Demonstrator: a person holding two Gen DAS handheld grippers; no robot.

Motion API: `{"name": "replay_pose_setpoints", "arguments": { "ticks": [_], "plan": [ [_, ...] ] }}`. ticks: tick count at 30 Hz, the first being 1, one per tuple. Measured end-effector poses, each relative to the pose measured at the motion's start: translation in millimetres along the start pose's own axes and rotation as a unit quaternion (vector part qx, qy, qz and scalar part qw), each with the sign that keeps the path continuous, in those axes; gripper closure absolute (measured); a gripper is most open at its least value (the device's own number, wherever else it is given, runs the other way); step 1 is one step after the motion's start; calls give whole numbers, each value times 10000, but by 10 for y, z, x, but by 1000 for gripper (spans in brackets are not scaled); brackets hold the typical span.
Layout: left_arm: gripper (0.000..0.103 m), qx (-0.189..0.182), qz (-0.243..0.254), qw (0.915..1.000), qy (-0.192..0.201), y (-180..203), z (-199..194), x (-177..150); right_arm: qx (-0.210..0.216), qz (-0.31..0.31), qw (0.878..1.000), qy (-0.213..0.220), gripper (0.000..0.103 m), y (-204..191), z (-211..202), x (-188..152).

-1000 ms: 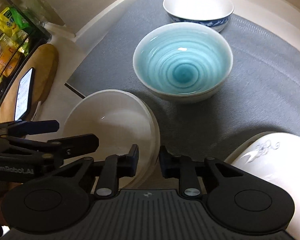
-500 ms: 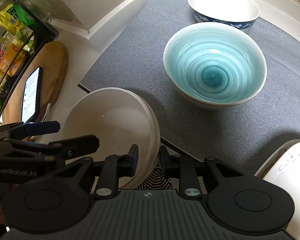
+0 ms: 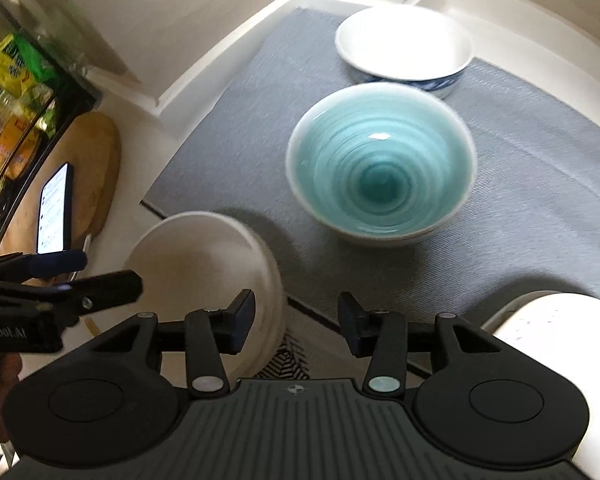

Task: Organize plates and bowls
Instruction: 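Close both grippers on the rim of the teal-glazed bowl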

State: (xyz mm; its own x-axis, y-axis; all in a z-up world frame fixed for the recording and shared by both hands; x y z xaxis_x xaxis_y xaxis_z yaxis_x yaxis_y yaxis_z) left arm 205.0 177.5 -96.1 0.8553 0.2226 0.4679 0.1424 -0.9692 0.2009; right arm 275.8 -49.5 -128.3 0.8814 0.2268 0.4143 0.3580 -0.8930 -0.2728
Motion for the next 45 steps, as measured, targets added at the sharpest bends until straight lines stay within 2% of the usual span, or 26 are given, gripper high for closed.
{"name": "replay_pose_setpoints", "arguments": {
  "ticks": [6, 12, 21, 33, 43, 45],
  "plan": [
    [0, -123, 12, 9999, 44, 60, 6, 215, -34, 200, 9995, 241, 52, 107, -118, 28],
    [0, -258, 144, 9995, 139, 171, 30, 463, -54, 339, 9973, 657, 50, 216, -316, 126],
    [0, -425, 523, 9977, -74, 528, 389, 748, -424, 673, 9902, 1148, 47, 564, -380, 343],
    [0, -495, 677, 9949, -562, 821, 1051, 993, -555, 1187, 9868, 956, 47, 888, -34, 568],
    [1, -416, 593, 9937, -856, 871, 1306, 1040, -592, 1233, 9879, 738, 48, 975, 127, 609],
    [11, -389, 594, 9934, -899, 876, 1331, 1040, -610, 1233, 9878, 732, 48, 978, 144, 605]
  ]
}}
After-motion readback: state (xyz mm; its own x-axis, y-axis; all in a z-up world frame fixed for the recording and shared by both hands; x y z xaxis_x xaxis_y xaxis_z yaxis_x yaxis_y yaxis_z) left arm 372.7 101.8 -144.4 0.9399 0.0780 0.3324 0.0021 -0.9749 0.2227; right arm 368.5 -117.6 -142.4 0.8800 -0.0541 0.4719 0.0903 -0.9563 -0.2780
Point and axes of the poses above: each gripper's, at about its wrist camera, not at the fingertips, and z roughly the way its jaws point, y to its right, x to its top, the point moved 3 cm from there along z, roughly the way its jaws point, and after that the axes turned 3 degrees about z, right-handed, at the moved point
